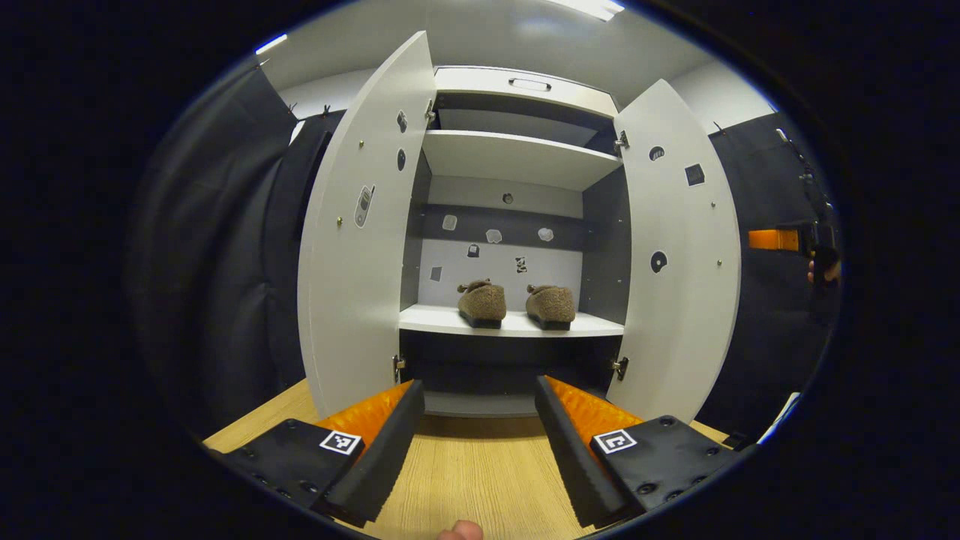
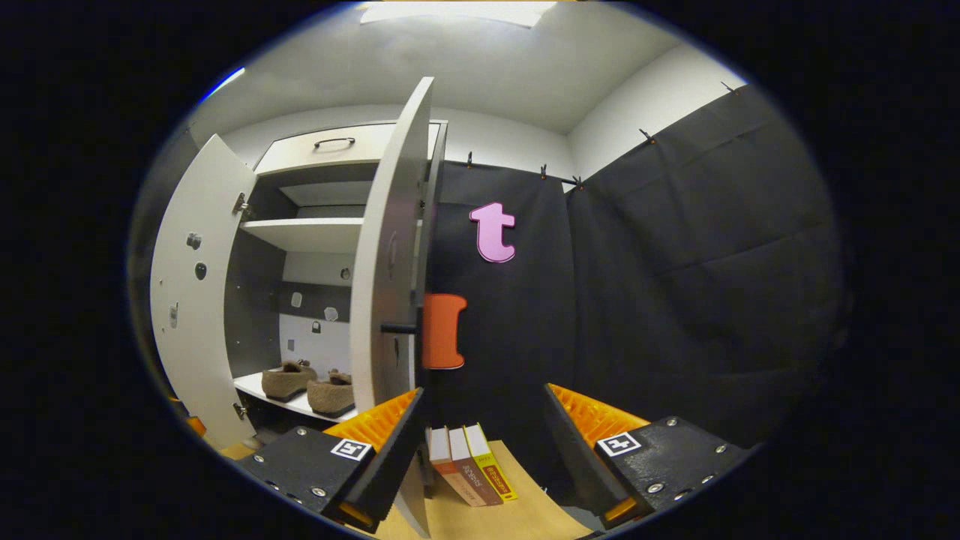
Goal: Grab one shoe with the right hand and put it into the shoe cabinet, grab the other shoe with the left hand and put it into the shoe cabinet; then close the right door with the right hand and the left door with the left hand.
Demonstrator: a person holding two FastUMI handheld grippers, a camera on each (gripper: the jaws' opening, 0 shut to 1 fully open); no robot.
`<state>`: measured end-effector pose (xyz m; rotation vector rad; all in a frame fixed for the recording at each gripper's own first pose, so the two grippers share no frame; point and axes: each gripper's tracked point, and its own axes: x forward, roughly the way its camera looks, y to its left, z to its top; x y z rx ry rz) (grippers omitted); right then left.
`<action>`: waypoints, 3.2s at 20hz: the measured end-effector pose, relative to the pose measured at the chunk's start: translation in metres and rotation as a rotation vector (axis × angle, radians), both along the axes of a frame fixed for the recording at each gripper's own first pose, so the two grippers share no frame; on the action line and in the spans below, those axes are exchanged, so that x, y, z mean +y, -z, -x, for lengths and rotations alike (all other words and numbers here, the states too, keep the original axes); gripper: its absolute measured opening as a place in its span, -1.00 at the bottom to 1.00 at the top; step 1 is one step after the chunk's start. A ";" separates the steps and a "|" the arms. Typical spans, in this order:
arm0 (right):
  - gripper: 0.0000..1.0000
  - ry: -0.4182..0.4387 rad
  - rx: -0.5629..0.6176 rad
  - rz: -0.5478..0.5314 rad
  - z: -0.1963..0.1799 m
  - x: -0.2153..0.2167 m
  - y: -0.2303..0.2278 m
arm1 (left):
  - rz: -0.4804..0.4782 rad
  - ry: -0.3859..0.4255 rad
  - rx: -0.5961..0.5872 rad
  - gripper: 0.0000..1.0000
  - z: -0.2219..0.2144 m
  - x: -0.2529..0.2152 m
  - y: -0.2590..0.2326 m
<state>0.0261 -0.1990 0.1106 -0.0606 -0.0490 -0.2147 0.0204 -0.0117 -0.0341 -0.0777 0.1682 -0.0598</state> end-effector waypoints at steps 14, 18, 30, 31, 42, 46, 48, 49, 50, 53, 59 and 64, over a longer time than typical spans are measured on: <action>0.79 -0.019 -0.002 -0.007 -0.047 0.011 0.001 | 0.040 0.008 -0.021 0.93 -0.004 0.009 -0.004; 0.77 -0.065 0.002 -0.029 -0.045 0.048 0.002 | 0.040 0.018 -0.025 0.89 -0.007 0.017 -0.006; 0.94 -0.275 -0.006 -0.066 -0.080 0.185 0.009 | 0.017 -0.007 -0.016 0.93 -0.003 0.045 -0.003; 0.96 -0.286 0.000 -0.070 -0.085 0.193 0.011 | 0.014 -0.011 -0.020 0.94 -0.003 0.045 -0.003; 0.83 -0.344 0.049 -0.063 -0.130 0.243 0.034 | -0.002 -0.024 -0.034 0.93 0.002 0.047 -0.004; 0.83 -0.329 0.055 -0.058 -0.150 0.255 0.037 | 0.000 -0.027 -0.027 0.99 0.001 0.047 -0.003; 0.83 -0.320 0.063 -0.034 -0.160 0.260 0.038 | 0.003 -0.030 -0.024 0.94 0.001 0.047 -0.003; 0.83 -0.316 0.066 -0.020 -0.166 0.264 0.038 | 0.004 -0.029 -0.023 0.94 0.000 0.047 -0.002; 0.83 -0.312 0.071 -0.011 -0.173 0.268 0.039 | 0.004 -0.030 -0.021 0.94 0.001 0.047 -0.002; 0.83 -0.298 0.068 0.008 -0.179 0.271 0.044 | 0.011 -0.033 -0.018 0.94 0.001 0.047 -0.001; 0.83 -0.293 0.059 -0.017 -0.186 0.270 0.045 | 0.029 -0.049 -0.011 0.94 0.001 0.049 -0.003; 0.85 -0.282 0.070 -0.025 -0.160 0.260 0.046 | 0.036 -0.101 -0.031 0.93 0.000 0.056 -0.008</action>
